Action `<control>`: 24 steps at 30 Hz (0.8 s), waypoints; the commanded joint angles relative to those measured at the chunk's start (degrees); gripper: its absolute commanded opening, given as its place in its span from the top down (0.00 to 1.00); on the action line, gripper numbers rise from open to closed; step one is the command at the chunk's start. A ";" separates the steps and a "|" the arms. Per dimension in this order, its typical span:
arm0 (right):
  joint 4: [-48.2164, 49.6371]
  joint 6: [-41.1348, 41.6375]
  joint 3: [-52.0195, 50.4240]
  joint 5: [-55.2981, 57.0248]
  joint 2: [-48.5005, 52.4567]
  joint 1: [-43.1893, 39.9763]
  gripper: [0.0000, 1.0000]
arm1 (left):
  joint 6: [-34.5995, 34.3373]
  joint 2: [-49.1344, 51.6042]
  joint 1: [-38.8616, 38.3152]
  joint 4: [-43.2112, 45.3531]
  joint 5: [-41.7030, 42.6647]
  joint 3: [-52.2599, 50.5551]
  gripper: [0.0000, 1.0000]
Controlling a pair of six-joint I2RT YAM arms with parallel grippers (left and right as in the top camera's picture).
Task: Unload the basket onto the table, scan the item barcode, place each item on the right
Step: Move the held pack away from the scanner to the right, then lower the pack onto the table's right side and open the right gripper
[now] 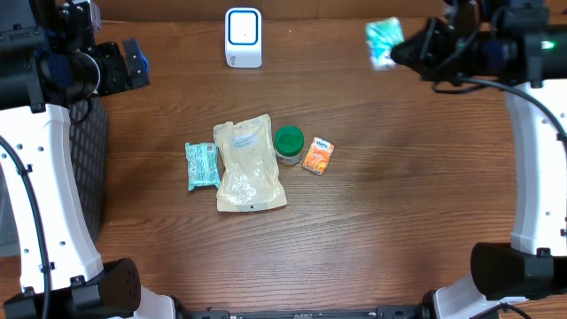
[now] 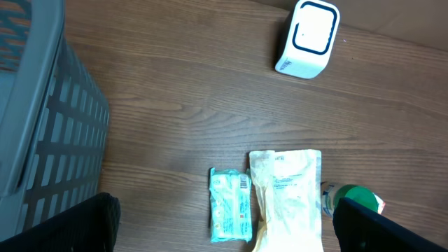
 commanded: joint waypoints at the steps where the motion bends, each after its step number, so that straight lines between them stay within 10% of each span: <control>1: -2.45 -4.24 0.04 -1.14 -1.79 -2.80 0.96 | 1.27 -0.04 -0.39 0.09 0.44 -0.15 0.01; 24: 11.80 -7.17 -32.94 1.46 -1.46 -13.64 0.96 | 1.27 -0.04 -0.39 0.09 0.44 -0.15 0.00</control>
